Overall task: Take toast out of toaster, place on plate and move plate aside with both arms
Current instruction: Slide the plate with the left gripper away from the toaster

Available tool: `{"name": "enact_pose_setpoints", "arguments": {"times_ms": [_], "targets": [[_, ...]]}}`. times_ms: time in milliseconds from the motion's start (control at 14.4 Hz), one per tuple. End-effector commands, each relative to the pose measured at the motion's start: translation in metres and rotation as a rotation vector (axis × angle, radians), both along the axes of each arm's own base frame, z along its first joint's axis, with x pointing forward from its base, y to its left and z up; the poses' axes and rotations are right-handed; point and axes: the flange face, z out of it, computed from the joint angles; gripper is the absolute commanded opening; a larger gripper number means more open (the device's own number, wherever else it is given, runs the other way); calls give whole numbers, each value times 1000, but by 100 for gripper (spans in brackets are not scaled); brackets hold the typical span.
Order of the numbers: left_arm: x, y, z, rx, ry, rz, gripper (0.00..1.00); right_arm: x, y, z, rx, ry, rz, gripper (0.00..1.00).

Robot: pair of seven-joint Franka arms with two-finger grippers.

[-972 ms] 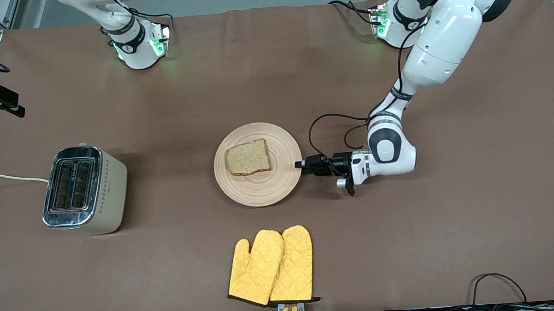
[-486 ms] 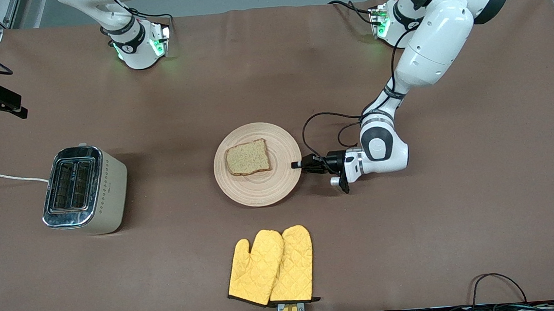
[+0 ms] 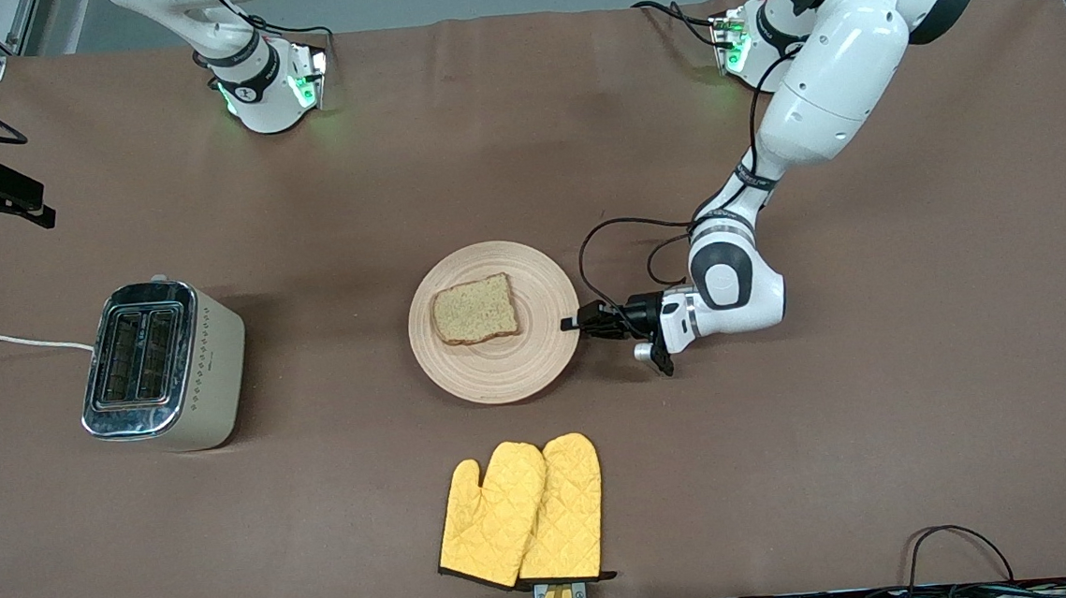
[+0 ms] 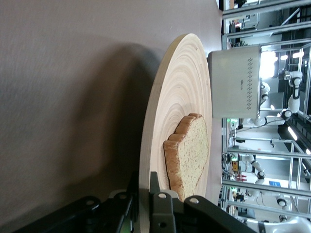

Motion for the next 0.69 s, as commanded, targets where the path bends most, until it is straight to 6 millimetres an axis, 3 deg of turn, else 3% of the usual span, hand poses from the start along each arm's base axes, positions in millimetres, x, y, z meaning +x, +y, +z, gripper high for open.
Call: {"name": "enact_pose_setpoints", "arguments": {"times_ms": [0, 139, 347, 625], "targets": [[22, 10, 71, -16, 18, 54, 0, -6, 3, 2, -4, -4, 2, 100], [42, 36, 107, 13, 34, 82, 0, -6, 3, 1, -4, -3, 4, 100], [72, 99, 147, 53, 5, 107, 0, -6, 3, 1, -4, -3, 4, 100], [94, 214, 157, 36, -2, 92, 0, -6, 3, 1, -4, -1, 4, 100]]}}
